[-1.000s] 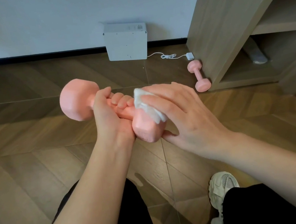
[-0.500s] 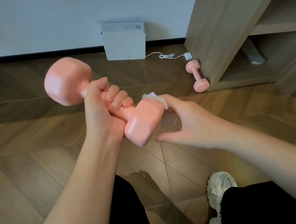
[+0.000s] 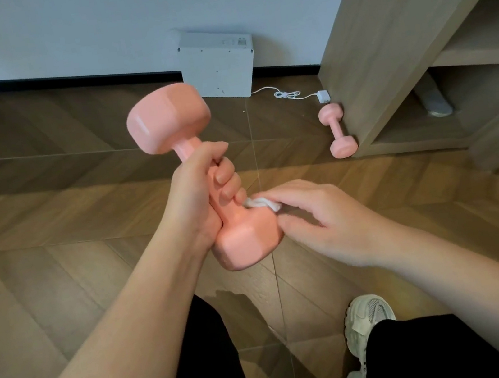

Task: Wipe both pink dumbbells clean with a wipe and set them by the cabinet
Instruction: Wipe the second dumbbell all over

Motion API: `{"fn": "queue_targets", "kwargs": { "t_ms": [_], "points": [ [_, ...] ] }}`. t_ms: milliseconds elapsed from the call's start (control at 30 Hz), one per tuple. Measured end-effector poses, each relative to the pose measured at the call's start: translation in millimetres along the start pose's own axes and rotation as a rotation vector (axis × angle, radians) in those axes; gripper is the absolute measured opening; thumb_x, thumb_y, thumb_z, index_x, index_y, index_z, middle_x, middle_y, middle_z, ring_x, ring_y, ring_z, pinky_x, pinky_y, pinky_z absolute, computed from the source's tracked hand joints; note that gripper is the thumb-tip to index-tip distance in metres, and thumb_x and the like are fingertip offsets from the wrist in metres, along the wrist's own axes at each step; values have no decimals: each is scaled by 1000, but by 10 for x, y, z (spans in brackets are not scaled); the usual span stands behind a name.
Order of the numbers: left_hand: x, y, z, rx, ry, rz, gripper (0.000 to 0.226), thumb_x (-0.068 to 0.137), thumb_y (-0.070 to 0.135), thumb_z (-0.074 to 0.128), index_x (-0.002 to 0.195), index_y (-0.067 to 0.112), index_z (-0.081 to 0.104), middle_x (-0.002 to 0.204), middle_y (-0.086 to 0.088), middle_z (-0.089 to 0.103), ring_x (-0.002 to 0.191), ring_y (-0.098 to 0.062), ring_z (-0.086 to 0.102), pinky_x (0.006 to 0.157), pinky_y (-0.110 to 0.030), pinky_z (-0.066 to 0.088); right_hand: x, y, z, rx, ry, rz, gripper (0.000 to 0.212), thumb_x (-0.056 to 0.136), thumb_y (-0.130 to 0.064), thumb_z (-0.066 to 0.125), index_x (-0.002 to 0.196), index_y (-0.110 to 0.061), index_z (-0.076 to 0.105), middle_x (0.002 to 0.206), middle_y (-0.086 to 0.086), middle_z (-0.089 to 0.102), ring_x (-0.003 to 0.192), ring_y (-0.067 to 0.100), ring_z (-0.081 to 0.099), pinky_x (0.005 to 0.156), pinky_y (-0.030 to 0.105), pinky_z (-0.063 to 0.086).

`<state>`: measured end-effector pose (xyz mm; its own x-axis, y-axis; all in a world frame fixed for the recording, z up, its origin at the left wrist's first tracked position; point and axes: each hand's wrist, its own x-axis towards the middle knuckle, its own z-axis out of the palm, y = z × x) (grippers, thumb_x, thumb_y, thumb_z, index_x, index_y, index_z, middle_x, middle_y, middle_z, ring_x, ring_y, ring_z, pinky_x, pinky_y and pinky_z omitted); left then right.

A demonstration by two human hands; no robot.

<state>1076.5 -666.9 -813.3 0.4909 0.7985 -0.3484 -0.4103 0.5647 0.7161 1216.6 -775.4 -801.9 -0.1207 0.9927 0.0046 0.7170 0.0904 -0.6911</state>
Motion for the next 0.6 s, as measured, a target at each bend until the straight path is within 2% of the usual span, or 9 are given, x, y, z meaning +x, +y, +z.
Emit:
{"fn": "queue_targets", "kwargs": {
  "t_ms": [67, 133, 267, 400, 500, 600],
  "points": [
    [17, -3, -20, 20, 17, -21, 42, 89, 14, 52, 50, 20, 36, 44, 4, 29, 36, -12, 25, 40, -22, 34, -33, 39, 32, -43, -90, -31, 58, 82, -44, 68, 134, -24, 51, 131, -14, 53, 124, 0, 43, 104, 16, 32],
    [32, -26, -28, 48, 27, -40, 41, 88, 13, 52, 51, 19, 36, 45, 3, 29, 36, -13, 26, 41, -22, 34, -33, 68, 82, -79, -124, -42, 70, 74, -55, 72, 134, -27, 47, 132, -16, 49, 126, -1, 40, 104, 17, 32],
    [35, -95, 4, 106, -6, -67, 34, 88, 11, 54, 58, 18, 39, 46, 2, 31, 36, -13, 28, 40, -22, 34, -36, 83, 163, -106, 34, -76, 60, 63, -43, 85, 115, -21, 62, 113, -12, 61, 109, 5, 53, 93, 31, 43],
    [55, -80, -1, 107, -23, -61, 36, 88, 12, 54, 55, 19, 41, 47, 2, 32, 37, -13, 28, 42, -22, 34, -77, 74, 205, -106, 158, -135, 54, 60, -37, 88, 105, -18, 64, 105, -11, 62, 102, 11, 57, 84, 39, 48],
    [45, -69, -3, 85, -49, -51, 37, 89, 11, 52, 56, 18, 38, 46, 1, 30, 36, -13, 27, 40, -23, 34, -53, 85, 185, -134, 101, -87, 59, 63, -44, 84, 114, -24, 61, 113, -20, 57, 110, 3, 53, 91, 38, 45],
    [12, -66, -2, 68, -158, -38, 37, 90, 8, 49, 57, 19, 36, 44, 3, 30, 35, -13, 26, 39, -23, 32, -18, 85, 162, -108, -19, -35, 64, 63, -55, 76, 115, -23, 58, 114, -15, 58, 109, 4, 53, 92, 33, 45]
  ]
}}
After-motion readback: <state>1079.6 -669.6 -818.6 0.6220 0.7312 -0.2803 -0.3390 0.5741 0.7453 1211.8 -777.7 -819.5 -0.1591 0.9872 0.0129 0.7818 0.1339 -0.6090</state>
